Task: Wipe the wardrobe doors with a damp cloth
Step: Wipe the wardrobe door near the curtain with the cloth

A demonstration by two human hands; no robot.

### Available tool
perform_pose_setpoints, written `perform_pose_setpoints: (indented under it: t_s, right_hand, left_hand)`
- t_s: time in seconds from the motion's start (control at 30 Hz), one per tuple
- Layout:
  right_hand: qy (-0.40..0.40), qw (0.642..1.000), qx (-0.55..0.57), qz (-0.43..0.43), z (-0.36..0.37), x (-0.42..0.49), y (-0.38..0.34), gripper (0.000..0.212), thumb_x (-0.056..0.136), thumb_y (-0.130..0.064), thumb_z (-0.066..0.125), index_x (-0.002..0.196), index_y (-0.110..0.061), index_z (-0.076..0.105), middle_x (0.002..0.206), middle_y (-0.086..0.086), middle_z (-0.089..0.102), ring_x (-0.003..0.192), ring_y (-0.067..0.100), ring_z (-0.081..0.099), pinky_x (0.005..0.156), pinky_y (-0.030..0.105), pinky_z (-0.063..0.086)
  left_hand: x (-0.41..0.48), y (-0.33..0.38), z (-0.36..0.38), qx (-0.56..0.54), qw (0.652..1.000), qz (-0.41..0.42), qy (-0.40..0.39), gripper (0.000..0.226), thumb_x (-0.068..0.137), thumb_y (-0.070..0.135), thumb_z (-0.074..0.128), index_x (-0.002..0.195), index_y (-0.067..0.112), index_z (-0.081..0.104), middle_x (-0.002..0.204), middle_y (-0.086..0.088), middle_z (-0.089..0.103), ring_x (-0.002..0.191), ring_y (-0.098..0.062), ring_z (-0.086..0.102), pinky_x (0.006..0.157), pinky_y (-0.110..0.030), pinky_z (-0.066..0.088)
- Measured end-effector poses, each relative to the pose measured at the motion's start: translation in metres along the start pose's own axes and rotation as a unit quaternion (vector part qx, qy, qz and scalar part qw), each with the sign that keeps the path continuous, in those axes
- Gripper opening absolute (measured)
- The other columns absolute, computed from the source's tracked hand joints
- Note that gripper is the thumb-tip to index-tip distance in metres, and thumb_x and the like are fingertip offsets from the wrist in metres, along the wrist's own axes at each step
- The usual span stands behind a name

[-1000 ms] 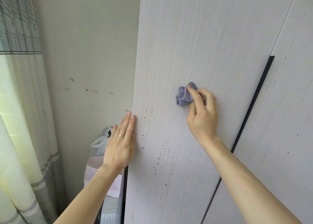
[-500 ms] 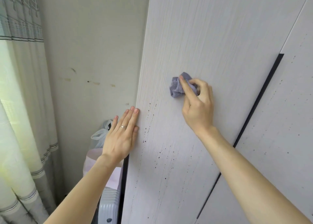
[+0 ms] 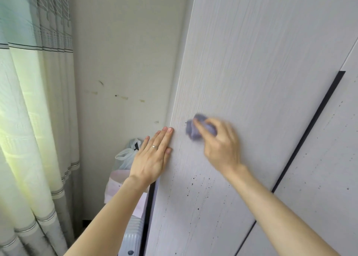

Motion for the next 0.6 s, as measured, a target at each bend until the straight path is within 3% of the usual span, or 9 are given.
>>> perform_pose_setpoints:
  t_s: [0.07,0.13,0.33,0.43,0.6]
  right_hand:
    - [0.057,0.996,0.008,0.075,-0.012,0.033,0.023,0.048,0.087,0.008,0.06,0.127,-0.017,0.069,0.11,0.012,0.063,0.086,0.033,0.058,0.077,0.038,0.048]
    - [0.079,0.993,0.002,0.084,-0.01,0.032,0.019,0.047,0.088,0.008,0.06,0.127,-0.016,0.069,0.11,0.01,0.062,0.086,0.032,0.057,0.078,0.038,0.048]
    - [-0.085,0.993,-0.002,-0.088,0.037,-0.081,-0.054,0.043,0.096,-0.007,0.043,0.123,-0.023,0.072,0.106,-0.002,0.065,0.069,0.026,0.058,0.061,0.035,0.032]
    - [-0.094,0.989,-0.003,-0.11,0.03,-0.058,-0.053,0.044,0.096,-0.007,0.042,0.121,-0.026,0.073,0.102,-0.002,0.069,0.071,0.025,0.058,0.061,0.034,0.034]
    - [0.062,0.993,0.001,0.102,-0.011,0.053,0.013,0.043,0.087,0.001,0.059,0.124,-0.019,0.07,0.105,0.007,0.065,0.084,0.029,0.061,0.069,0.04,0.044]
  left_hand:
    - [-0.001,0.002,0.0,0.003,1.0,-0.001,0.003,0.055,0.108,0.043,0.012,0.158,0.039,-0.011,0.16,-0.003,0.038,0.142,-0.028,0.042,0.117,-0.05,0.03]
    - [-0.002,0.003,-0.001,0.001,1.0,-0.001,0.001,0.055,0.108,0.043,0.012,0.158,0.04,-0.011,0.16,-0.003,0.039,0.141,-0.028,0.043,0.115,-0.05,0.033]
    - [-0.002,0.002,-0.012,-0.008,1.0,0.013,0.006,0.054,0.109,0.044,0.017,0.161,0.037,0.001,0.158,-0.003,0.042,0.129,-0.026,0.053,0.107,-0.047,0.046]
    - [-0.001,0.001,-0.017,0.004,1.0,0.03,0.001,0.055,0.109,0.044,0.021,0.161,0.035,0.005,0.156,-0.004,0.044,0.128,-0.026,0.054,0.104,-0.048,0.048]
    - [-0.003,0.002,-0.017,-0.007,1.0,-0.001,0.015,0.059,0.105,0.048,0.028,0.159,0.044,0.003,0.159,-0.007,0.04,0.119,-0.033,0.06,0.099,-0.044,0.05]
Point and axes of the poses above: each hand's wrist, its own x-axis towards the middle knuckle, its own z-axis out of the palm, y = z × x, the point moved 9 cm from there along x, towards the middle knuckle
